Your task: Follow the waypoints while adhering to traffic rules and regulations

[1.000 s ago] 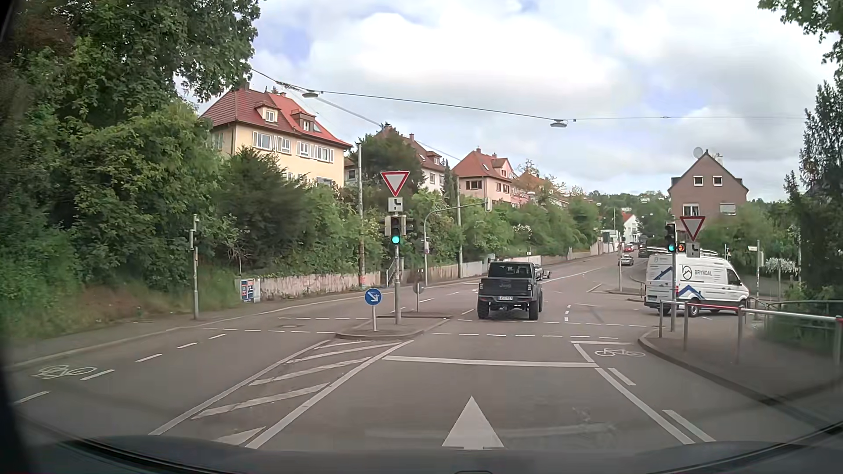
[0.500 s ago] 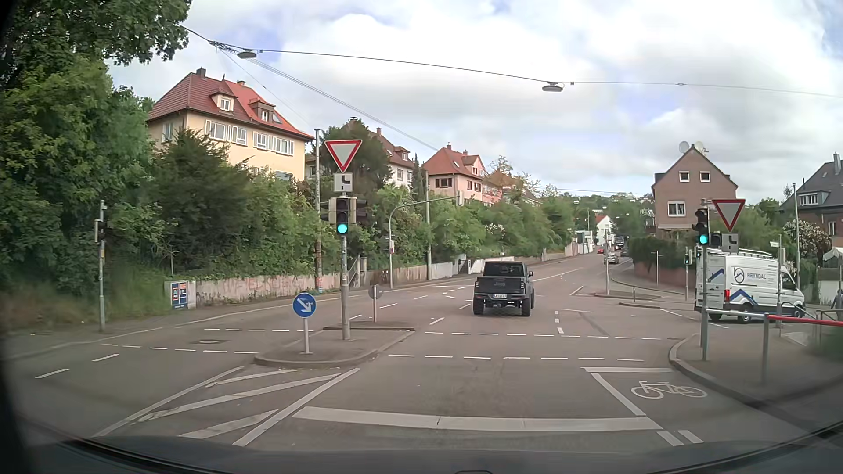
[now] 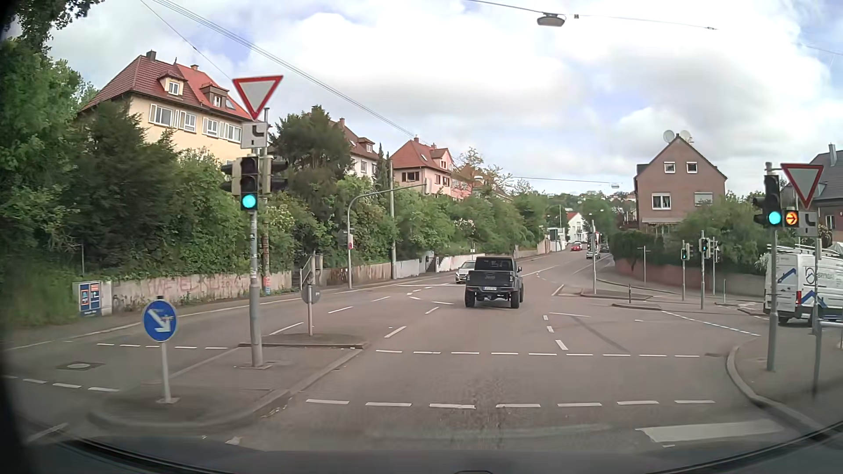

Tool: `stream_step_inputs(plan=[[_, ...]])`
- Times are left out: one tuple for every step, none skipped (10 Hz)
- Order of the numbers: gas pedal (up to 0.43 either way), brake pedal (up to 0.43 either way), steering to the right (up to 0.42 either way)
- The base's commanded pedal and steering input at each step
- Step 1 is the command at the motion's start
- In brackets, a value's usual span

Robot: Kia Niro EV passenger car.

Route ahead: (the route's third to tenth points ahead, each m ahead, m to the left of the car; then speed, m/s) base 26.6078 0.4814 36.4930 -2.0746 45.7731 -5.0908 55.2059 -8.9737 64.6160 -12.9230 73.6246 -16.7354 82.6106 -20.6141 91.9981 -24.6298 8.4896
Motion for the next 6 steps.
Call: stream_step_inputs(plan=[[0.098, 0.0, 0.053], [0.098, 0.0, 0.05], [0.098, 0.0, 0.049], [0.059, 0.0, 0.047], [0.0, 0.0, 0.047], [0.0, 0.0, 0.047]])
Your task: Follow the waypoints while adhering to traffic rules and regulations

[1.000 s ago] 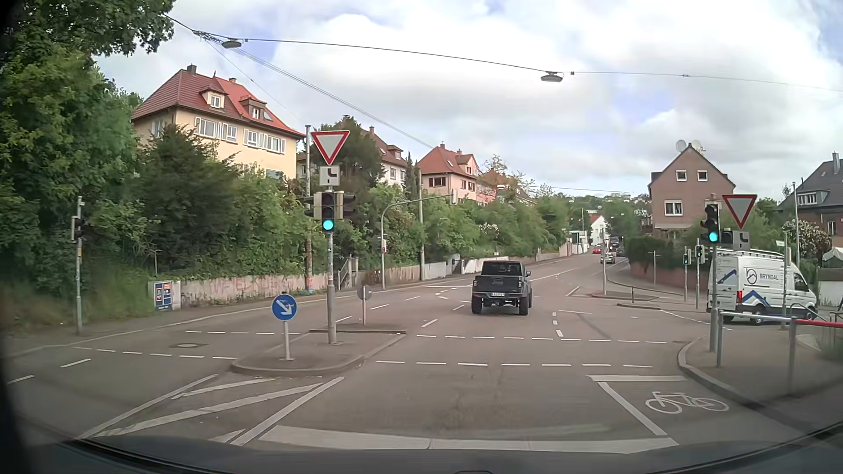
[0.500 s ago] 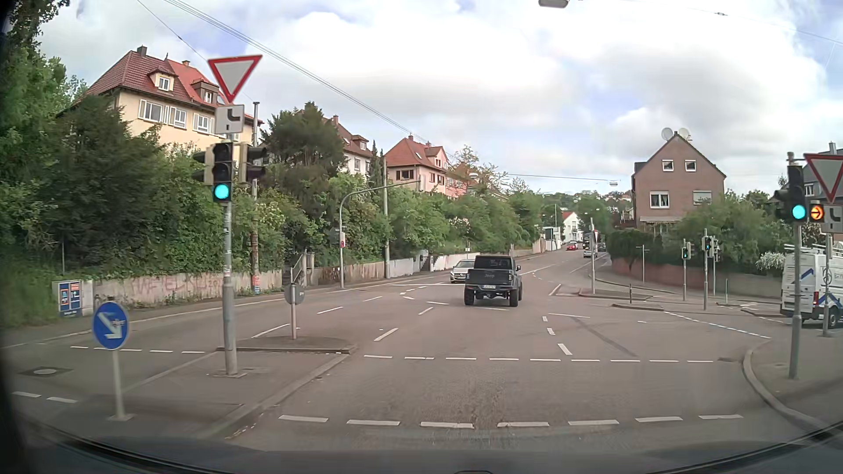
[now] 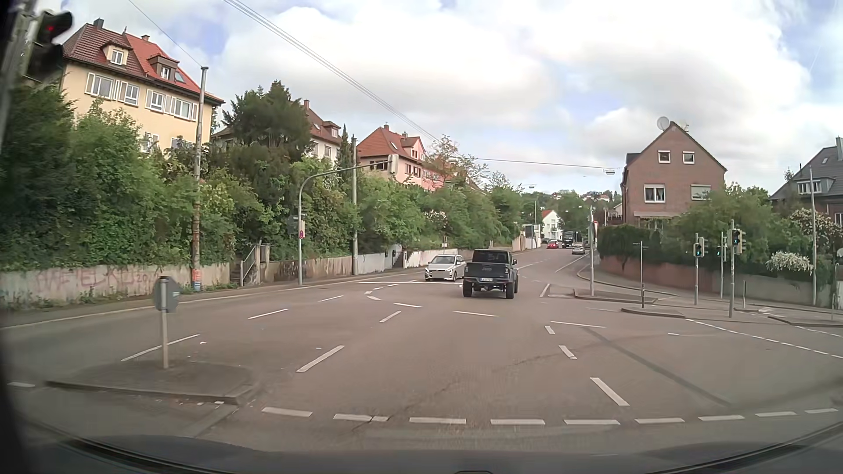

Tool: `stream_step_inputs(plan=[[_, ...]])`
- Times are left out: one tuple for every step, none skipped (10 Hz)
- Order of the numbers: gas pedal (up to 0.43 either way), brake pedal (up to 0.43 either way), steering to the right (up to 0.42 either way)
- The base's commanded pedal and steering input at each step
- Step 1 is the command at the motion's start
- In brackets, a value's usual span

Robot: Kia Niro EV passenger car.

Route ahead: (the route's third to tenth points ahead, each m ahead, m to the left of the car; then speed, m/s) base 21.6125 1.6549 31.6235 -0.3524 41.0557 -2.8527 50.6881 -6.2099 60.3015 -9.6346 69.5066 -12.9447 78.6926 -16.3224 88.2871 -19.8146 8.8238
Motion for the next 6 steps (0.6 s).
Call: stream_step_inputs(plan=[[0.0, 0.0, 0.046], [0.0, 0.0, 0.044], [0.0, 0.0, 0.044], [0.087, 0.0, 0.044], [0.11, 0.0, 0.044], [0.11, 0.0, 0.044]])
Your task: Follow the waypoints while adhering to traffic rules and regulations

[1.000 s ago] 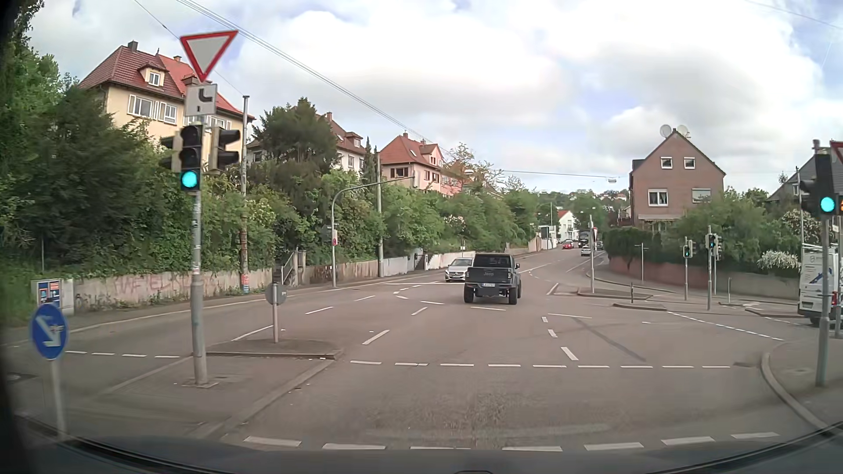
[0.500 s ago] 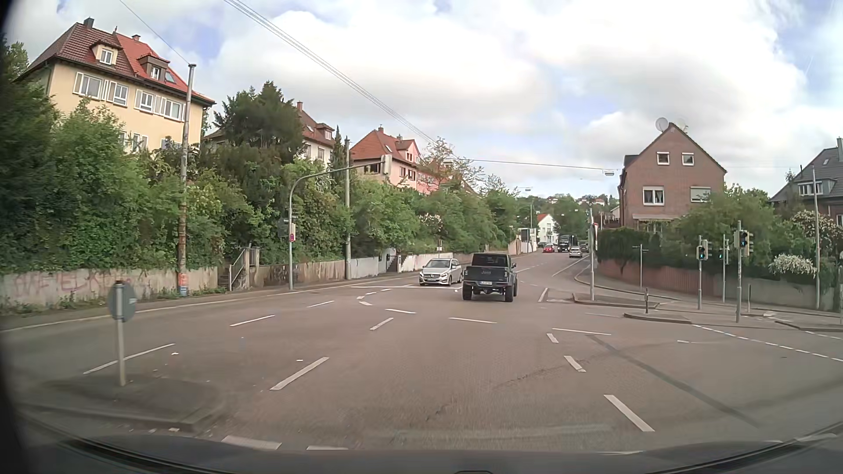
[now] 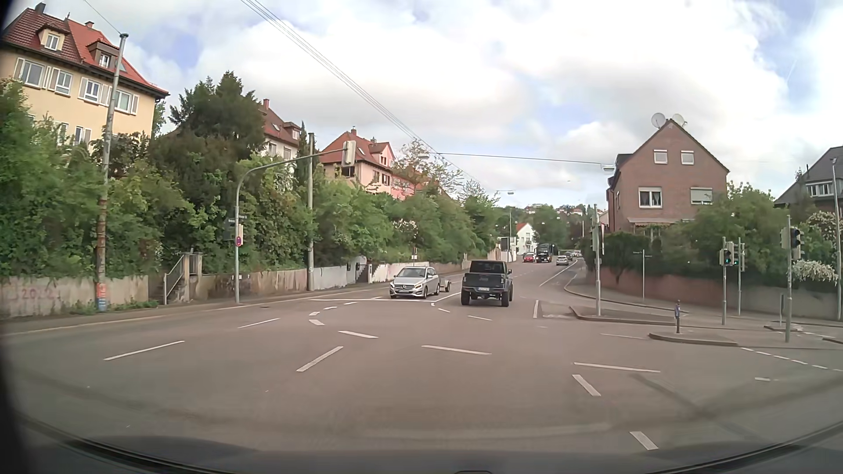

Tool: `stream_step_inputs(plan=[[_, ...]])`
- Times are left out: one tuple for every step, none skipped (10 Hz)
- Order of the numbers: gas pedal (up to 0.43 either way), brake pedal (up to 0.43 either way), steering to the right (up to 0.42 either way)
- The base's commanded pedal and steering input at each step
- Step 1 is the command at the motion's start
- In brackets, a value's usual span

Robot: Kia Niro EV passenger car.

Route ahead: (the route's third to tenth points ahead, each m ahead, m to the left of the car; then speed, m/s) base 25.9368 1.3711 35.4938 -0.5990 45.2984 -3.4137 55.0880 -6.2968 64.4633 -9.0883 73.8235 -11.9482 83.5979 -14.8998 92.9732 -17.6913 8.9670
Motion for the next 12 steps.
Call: stream_step_inputs(plan=[[0.11, 0.0, 0.044], [0.11, 0.0, 0.044], [0.11, 0.0, 0.042], [0.11, 0.0, 0.039], [0.11, 0.0, 0.038], [0.11, 0.0, 0.038], [0.11, 0.0, 0.039], [0.11, 0.0, 0.039], [0.11, 0.0, 0.034], [0.11, 0.0, 0.032], [0.098, 0.0, 0.031], [0.098, 0.0, 0.03]])
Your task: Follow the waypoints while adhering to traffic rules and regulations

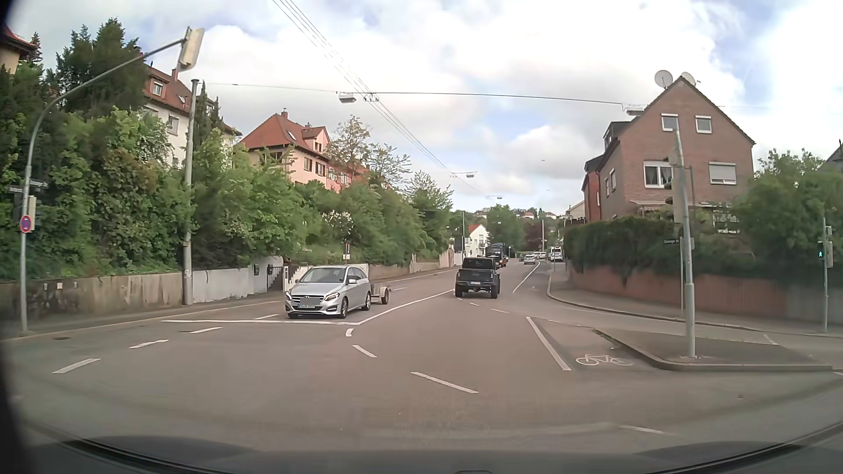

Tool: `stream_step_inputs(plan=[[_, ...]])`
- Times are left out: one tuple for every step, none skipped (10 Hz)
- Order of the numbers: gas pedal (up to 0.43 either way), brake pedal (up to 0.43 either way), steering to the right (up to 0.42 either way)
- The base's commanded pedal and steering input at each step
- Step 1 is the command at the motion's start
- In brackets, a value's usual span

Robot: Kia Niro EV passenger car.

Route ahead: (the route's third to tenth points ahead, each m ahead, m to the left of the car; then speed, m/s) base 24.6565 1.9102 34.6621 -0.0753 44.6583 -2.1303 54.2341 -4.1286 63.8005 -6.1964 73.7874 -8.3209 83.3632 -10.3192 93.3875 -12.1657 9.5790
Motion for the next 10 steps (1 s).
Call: stream_step_inputs(plan=[[0.098, 0.0, 0.03], [0.098, 0.0, 0.029], [0.098, 0.0, 0.029], [0.098, 0.0, 0.028], [0.098, 0.0, 0.027], [0.087, 0.0, 0.027], [0.087, 0.0, 0.027], [0.087, 0.0, 0.025], [0.087, 0.0, 0.024], [0.087, 0.0, 0.024]])
